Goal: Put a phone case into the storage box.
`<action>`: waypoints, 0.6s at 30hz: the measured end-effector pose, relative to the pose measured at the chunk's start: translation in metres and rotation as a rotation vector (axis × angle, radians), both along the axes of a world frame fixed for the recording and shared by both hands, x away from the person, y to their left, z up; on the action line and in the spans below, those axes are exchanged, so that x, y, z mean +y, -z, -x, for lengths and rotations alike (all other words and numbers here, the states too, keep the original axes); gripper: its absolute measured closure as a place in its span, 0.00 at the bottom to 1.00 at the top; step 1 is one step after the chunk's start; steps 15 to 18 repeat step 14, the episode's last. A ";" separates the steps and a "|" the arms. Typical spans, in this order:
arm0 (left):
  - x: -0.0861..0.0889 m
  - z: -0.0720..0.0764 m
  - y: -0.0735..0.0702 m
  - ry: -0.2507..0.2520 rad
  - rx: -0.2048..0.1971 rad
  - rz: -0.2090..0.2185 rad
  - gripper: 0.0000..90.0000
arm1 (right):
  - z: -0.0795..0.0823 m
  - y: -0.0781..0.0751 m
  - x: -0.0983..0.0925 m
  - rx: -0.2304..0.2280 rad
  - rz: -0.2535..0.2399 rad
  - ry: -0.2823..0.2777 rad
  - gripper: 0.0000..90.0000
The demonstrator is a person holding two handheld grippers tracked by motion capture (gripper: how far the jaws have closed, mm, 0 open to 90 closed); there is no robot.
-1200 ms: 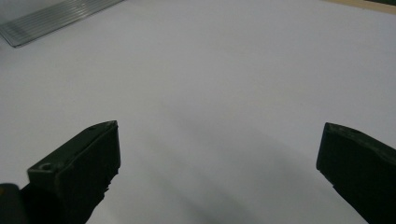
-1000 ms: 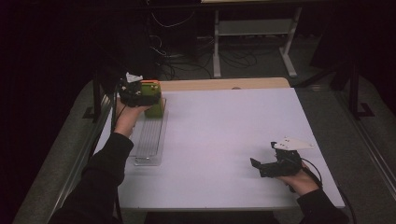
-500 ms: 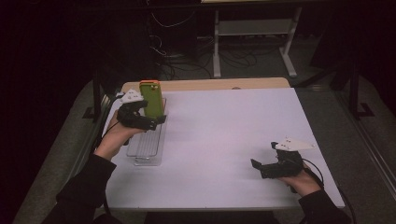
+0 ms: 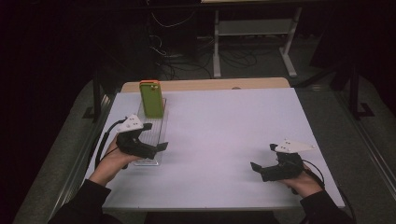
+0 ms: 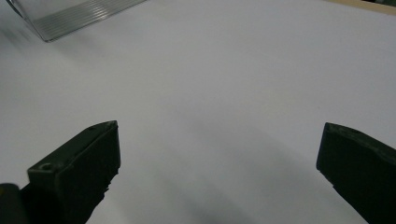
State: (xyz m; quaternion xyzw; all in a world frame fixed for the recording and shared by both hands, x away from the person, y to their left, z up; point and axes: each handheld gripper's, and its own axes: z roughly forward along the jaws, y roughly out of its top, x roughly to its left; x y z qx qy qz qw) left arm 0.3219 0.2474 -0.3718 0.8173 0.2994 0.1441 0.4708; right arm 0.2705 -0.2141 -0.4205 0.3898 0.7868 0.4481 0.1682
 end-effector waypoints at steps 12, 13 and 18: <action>0.002 0.009 0.016 0.021 0.025 -0.007 0.02 | -0.001 0.000 0.001 -0.001 0.004 -0.012 0.00; 0.002 0.009 0.016 0.019 0.027 -0.005 0.02 | -0.001 0.000 0.001 -0.002 0.004 -0.012 0.00; 0.002 0.010 0.017 0.020 0.027 -0.002 0.02 | 0.000 0.000 0.001 -0.001 0.004 -0.012 0.00</action>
